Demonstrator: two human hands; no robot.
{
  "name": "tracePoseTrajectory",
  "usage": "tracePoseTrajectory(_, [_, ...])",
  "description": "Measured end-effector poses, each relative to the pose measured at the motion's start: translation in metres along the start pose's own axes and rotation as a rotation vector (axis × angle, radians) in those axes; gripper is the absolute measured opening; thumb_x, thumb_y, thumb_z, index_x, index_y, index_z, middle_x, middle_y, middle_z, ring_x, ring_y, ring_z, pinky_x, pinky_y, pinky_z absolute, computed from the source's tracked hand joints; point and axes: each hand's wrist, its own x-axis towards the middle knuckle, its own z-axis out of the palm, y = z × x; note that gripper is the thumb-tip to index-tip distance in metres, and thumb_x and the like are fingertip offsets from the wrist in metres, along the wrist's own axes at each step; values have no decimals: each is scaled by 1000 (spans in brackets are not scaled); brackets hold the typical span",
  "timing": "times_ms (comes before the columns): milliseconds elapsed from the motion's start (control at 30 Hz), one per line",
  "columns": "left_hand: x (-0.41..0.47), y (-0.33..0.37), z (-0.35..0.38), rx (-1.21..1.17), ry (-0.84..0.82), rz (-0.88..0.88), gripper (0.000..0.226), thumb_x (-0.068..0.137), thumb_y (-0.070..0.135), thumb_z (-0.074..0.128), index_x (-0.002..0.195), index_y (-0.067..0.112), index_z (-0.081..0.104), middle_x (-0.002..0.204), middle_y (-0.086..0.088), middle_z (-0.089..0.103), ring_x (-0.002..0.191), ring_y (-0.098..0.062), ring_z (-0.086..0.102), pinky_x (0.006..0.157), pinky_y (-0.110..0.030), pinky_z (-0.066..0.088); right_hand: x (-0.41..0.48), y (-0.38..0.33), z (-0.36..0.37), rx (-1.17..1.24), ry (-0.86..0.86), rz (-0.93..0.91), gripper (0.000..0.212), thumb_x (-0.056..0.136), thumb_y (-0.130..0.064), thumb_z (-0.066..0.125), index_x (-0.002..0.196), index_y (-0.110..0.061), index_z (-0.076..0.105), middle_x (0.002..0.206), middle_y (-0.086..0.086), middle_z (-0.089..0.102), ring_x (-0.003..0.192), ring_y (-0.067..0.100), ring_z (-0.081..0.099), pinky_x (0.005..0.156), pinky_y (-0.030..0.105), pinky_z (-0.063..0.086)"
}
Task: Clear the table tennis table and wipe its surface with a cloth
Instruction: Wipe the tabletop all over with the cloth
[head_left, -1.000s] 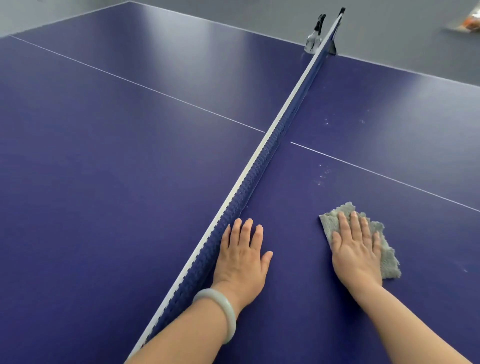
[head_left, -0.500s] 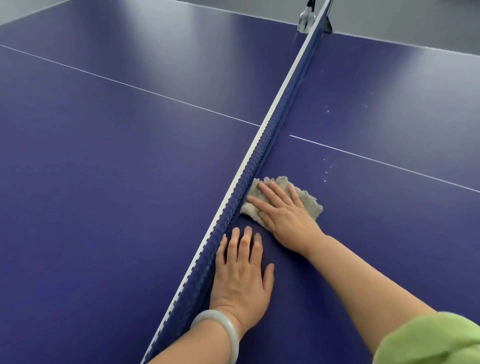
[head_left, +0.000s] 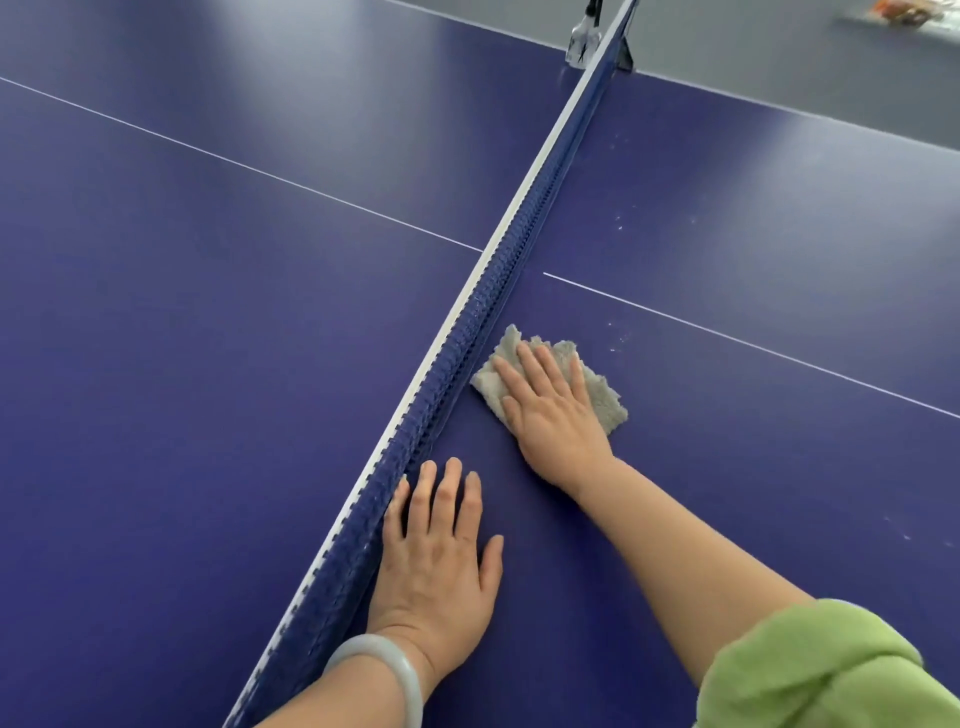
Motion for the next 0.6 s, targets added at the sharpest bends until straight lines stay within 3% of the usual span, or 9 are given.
tracePoseTrajectory(100, [0,0,1,0,14,11,63,90,45,31,135,10,58,142,-13,52,134,-34,47,108,-53,31,33,45,-10,-2,-28,140,54,106,-38,17,158,-29,4,166,0,-4,152,20,-12,120,47,-15])
tracePoseTrajectory(200, [1,-1,2,-4,11,6,63,91,45,30,137,10,56,143,-13,51,135,-33,46,109,-54,36,44,79,-17,25,-47,298,55,105,-39,17,158,-30,5,166,0,-4,152,20,-10,120,50,-14])
tracePoseTrajectory(300, [1,-2,1,-3,0,4,63,92,45,28,138,11,54,145,-12,50,136,-33,44,109,-55,38,35,74,-11,133,-24,610,56,104,-39,14,158,-30,2,166,2,-7,152,25,-13,118,55,-14])
tracePoseTrajectory(367, [1,-2,0,6,-9,5,63,93,44,26,139,11,53,146,-12,49,137,-33,43,110,-54,37,28,44,-3,121,-5,702,57,104,-39,13,158,-29,0,166,5,-8,151,30,-15,117,58,-15])
tracePoseTrajectory(500, [0,-1,1,5,-6,4,62,93,42,27,137,9,55,144,-14,51,135,-34,46,109,-55,39,47,-11,3,110,3,456,56,104,-36,14,157,-30,1,166,4,-9,151,31,-15,116,59,-16])
tracePoseTrajectory(600, [0,-1,2,4,0,8,62,93,43,27,138,10,54,145,-13,50,136,-34,45,110,-54,37,80,-6,-8,143,-48,267,54,105,-39,14,158,-31,6,166,-1,-6,151,25,-14,118,55,-14])
